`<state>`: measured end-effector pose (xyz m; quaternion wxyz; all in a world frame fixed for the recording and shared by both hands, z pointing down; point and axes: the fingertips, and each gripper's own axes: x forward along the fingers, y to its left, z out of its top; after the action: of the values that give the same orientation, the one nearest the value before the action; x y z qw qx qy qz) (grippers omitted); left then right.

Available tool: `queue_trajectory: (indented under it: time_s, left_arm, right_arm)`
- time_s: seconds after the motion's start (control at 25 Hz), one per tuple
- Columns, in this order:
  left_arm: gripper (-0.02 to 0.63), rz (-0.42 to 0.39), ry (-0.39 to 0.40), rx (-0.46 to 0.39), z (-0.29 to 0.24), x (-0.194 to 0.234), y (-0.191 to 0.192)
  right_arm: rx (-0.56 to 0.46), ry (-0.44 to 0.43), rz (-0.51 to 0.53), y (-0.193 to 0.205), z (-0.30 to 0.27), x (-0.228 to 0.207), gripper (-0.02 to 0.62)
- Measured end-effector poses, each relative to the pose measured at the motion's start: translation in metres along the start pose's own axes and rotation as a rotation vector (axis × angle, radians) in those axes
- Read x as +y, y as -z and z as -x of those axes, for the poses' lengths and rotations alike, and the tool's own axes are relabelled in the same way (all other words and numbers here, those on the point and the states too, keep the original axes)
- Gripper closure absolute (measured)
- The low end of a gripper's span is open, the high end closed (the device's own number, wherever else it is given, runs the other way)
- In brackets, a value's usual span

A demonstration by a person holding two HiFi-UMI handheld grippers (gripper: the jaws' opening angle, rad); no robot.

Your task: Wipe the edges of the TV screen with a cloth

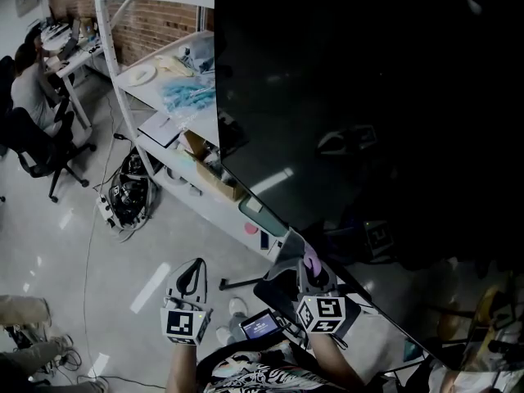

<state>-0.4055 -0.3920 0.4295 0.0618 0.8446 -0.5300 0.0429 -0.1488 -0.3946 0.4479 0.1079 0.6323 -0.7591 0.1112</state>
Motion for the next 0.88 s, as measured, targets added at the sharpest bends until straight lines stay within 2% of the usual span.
queue_trajectory:
  time_s: [0.2, 0.4, 0.6, 0.72, 0.88]
  left_arm:
    - [0.588, -0.003, -0.015, 0.002, -0.009, 0.007, -0.001]
    - [0.588, 0.008, -0.034, -0.001, -0.017, 0.01, -0.003]
    - [0.588, 0.026, -0.044, -0.014, -0.025, 0.012, -0.005]
    - [0.588, 0.0, -0.042, 0.026, -0.028, 0.014, -0.002]
    - [0.588, -0.004, -0.055, 0.034, -0.034, 0.019, -0.002]
  right_arm:
    - [0.003, -0.018, -0.018, -0.002, -0.012, 0.007, 0.486]
    - [0.001, -0.059, -0.086, -0.011, -0.023, 0.013, 0.486]
    - [-0.005, -0.077, -0.049, -0.016, -0.037, 0.022, 0.486]
    - [-0.003, -0.095, -0.026, -0.017, -0.043, 0.027, 0.486]
    - [0.005, -0.108, -0.048, -0.02, -0.05, 0.032, 0.486]
